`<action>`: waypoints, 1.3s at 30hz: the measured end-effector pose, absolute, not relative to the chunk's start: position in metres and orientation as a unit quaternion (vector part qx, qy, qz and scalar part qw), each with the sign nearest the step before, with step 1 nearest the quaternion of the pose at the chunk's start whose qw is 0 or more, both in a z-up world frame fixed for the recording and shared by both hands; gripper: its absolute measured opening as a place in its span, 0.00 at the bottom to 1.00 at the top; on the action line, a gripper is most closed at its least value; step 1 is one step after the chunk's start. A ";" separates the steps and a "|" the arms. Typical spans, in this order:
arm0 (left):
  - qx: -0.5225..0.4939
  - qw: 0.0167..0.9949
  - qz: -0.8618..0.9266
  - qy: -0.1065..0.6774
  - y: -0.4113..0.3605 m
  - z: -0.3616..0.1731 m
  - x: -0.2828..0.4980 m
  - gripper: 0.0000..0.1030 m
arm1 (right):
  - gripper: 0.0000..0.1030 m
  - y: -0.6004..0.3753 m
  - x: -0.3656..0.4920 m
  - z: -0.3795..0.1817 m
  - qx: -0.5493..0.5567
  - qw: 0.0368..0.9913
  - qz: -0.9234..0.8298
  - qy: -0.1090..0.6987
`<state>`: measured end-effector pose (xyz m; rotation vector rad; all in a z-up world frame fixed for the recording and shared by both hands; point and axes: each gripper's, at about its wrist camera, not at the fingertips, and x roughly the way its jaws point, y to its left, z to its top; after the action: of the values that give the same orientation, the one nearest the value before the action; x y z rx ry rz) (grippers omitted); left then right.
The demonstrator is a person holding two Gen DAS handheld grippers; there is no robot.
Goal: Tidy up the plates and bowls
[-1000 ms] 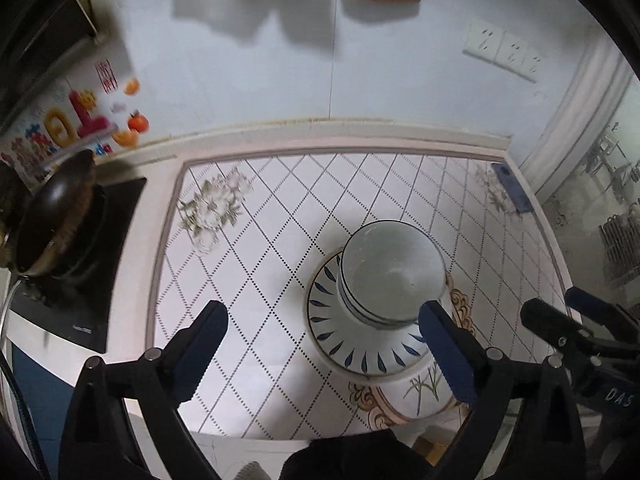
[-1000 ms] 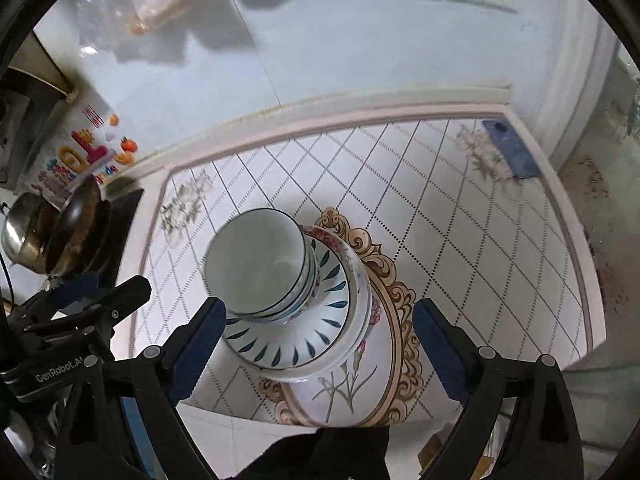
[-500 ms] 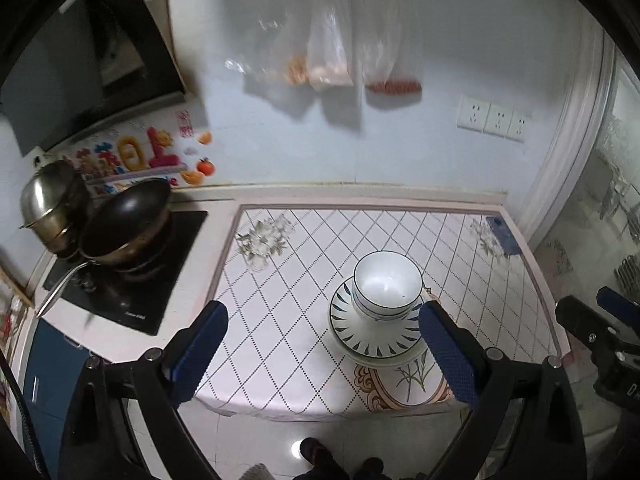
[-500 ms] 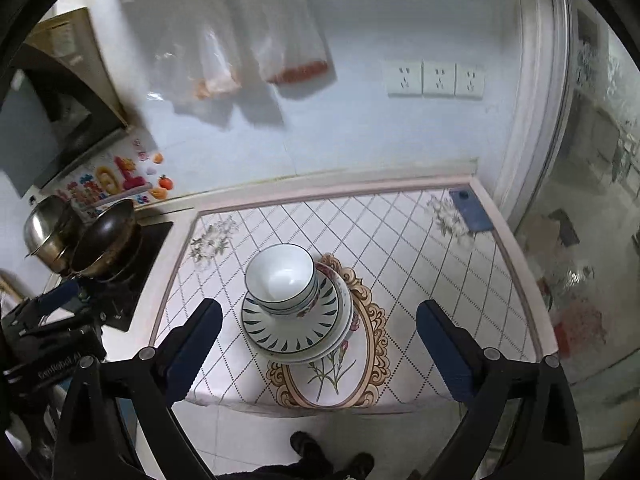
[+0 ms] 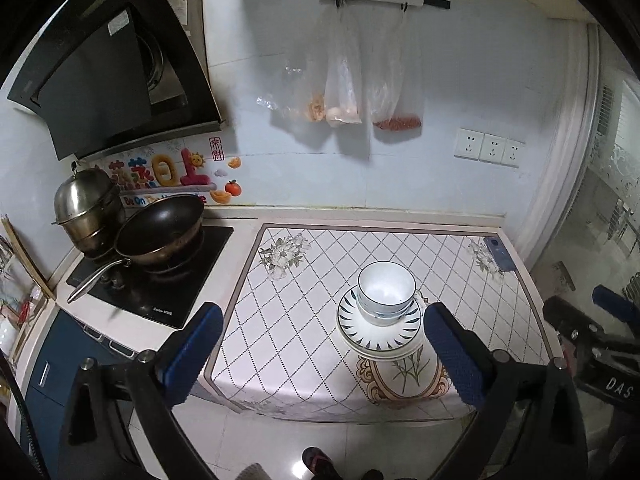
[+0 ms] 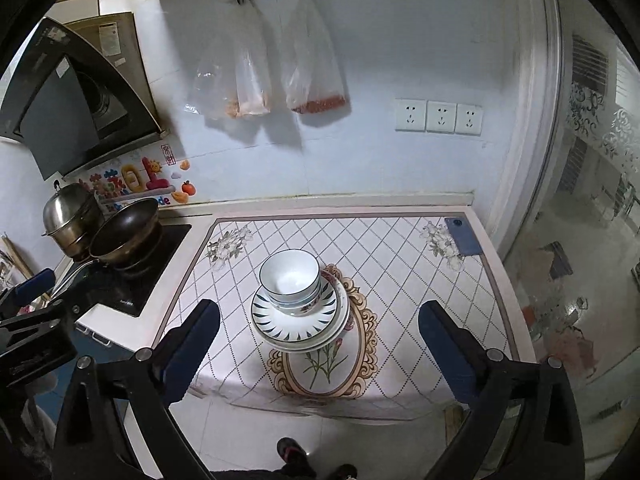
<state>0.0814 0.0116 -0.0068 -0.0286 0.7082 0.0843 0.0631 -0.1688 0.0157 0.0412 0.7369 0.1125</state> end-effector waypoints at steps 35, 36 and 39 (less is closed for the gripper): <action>-0.018 0.943 0.047 0.329 0.007 0.001 0.055 1.00 | 0.99 -0.171 0.036 0.035 -0.001 0.943 0.060 0.327; -0.019 0.943 0.048 0.329 0.007 0.001 0.055 1.00 | 0.99 -0.171 0.035 0.036 -0.001 0.943 0.059 0.326; -0.020 0.943 0.050 0.328 0.007 0.001 0.053 1.00 | 1.00 -0.173 0.036 0.034 -0.001 0.942 0.062 0.329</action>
<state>0.0533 0.0071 0.0015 -0.0407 0.6685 0.1015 0.0357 -0.1725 0.0344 -0.0029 0.6700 0.1257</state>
